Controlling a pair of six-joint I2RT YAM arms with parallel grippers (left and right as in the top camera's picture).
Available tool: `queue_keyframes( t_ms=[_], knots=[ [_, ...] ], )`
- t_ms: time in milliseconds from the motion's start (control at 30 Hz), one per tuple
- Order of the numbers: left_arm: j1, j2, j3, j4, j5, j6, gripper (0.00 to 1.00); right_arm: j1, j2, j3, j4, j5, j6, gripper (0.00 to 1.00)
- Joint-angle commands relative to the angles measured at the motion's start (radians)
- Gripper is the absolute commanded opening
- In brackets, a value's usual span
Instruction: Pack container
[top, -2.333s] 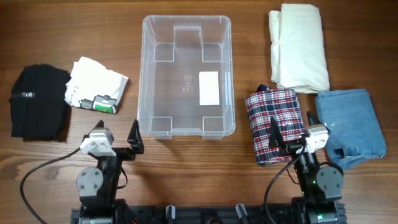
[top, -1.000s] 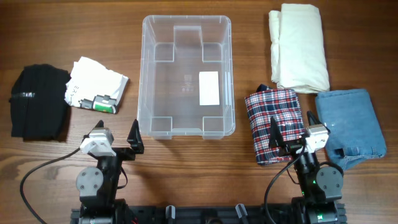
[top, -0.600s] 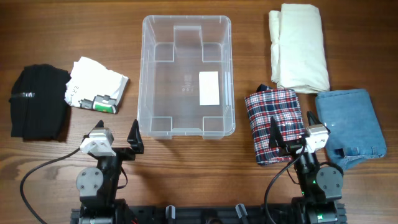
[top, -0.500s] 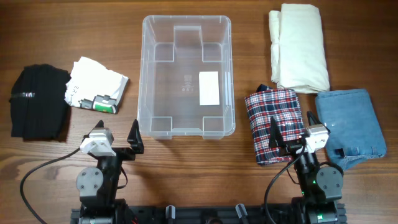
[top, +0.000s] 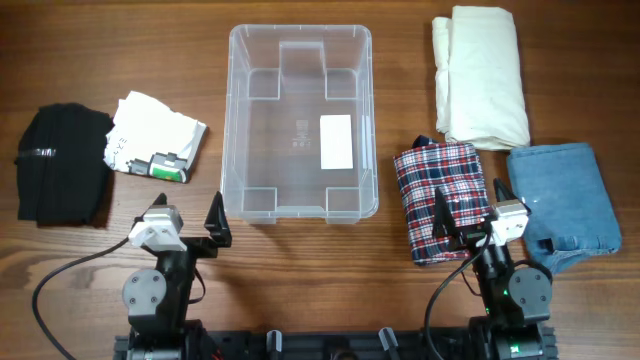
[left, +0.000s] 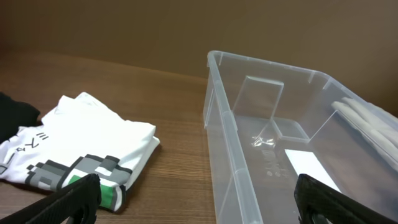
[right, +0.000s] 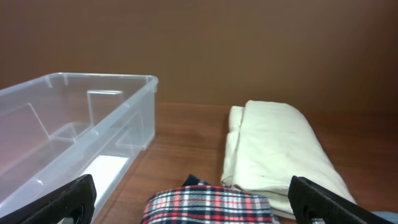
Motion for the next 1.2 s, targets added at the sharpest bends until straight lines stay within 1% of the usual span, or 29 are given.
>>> queue_keyframes(
  t_ms=[0,167,267,333,400,433,500,667,733,767,867,933,1000,1033,1167],
  knots=[
    [-0.005,-0.007,-0.008,0.003,-0.006,0.023,1.0,-0.001,0.001,-0.001,0.006,0.031,-0.047,1.0],
    [-0.005,-0.007,-0.008,0.003,-0.006,0.023,1.0,-0.001,0.001,-0.001,0.013,0.025,-0.041,1.0],
    [-0.005,-0.007,-0.008,0.003,-0.006,0.023,1.0,-0.001,0.001,-0.001,0.031,-0.065,-0.026,1.0],
    [-0.005,-0.007,-0.008,0.003,-0.006,0.023,1.0,-0.001,0.001,0.001,0.037,-0.096,0.048,1.0],
    [-0.005,-0.007,-0.008,0.002,-0.006,0.023,1.0,-0.001,0.001,0.019,0.028,-0.097,0.163,1.0],
    [-0.005,-0.007,-0.008,0.003,-0.006,0.023,1.0,-0.001,0.002,0.037,0.025,-0.097,0.211,1.0],
    [-0.005,-0.007,-0.008,0.003,-0.006,0.023,1.0,-0.001,0.003,0.075,0.015,-0.095,0.206,1.0],
    [-0.005,-0.007,-0.008,0.003,-0.006,0.023,1.0,-0.001,0.058,0.286,-0.068,-0.079,0.215,1.0],
    [-0.005,-0.007,-0.008,0.003,-0.006,0.023,1.0,-0.002,0.136,0.425,-0.186,-0.015,0.215,1.0],
    [-0.005,-0.007,-0.008,0.003,-0.006,0.023,1.0,-0.002,0.23,0.556,-0.304,0.034,0.214,1.0],
    [-0.005,-0.007,-0.008,0.003,-0.006,0.023,1.0,-0.002,0.389,0.739,-0.456,0.047,0.193,1.0],
    [-0.005,-0.007,-0.008,0.003,-0.006,0.023,1.0,-0.002,0.544,0.906,-0.6,0.047,0.171,1.0],
    [-0.005,-0.007,-0.008,0.003,-0.006,0.023,1.0,-0.002,0.668,1.035,-0.721,0.05,0.155,1.0],
    [-0.005,-0.007,-0.008,0.003,-0.006,0.023,1.0,-0.002,0.762,1.128,-0.808,0.056,0.156,1.0],
    [-0.005,-0.007,-0.008,0.003,-0.006,0.023,1.0,-0.008,1.044,1.372,-0.994,0.066,0.159,1.0]
  ],
)
